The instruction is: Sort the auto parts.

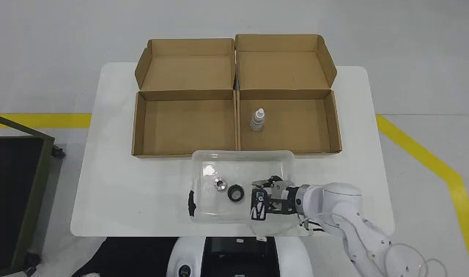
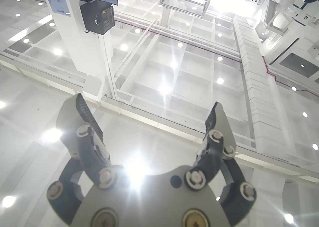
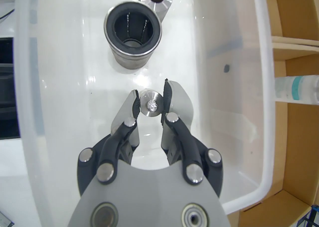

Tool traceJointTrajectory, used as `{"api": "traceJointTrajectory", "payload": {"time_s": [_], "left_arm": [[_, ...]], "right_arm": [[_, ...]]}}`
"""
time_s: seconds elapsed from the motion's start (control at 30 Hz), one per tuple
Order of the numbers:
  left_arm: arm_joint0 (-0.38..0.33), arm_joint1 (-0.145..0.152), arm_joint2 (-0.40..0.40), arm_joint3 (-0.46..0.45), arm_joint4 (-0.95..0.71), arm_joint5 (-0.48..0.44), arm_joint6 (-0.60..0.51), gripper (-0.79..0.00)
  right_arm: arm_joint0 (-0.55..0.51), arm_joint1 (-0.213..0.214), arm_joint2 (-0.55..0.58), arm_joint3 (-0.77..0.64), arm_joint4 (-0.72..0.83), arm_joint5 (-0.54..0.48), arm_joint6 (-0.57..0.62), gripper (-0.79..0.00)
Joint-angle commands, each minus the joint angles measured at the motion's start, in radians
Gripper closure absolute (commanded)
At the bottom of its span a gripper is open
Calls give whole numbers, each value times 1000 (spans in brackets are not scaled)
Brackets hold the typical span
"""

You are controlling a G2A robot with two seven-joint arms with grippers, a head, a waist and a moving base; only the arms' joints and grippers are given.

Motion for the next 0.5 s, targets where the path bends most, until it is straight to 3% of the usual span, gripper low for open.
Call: {"api": "traceJointTrajectory", "payload": {"time_s": [0.0,0.3,0.47], "left_arm": [[0,0,0,0,0,0,0,-785],[0,0,0,0,0,0,0,-785],[0,0,0,0,0,0,0,-785]], "right_arm": [[-6,2,8,-30,0,9,-11,0],[-37,11,87,-101,84,87,-143,0],[-66,12,137,-124,199,146,-291,0]]}}
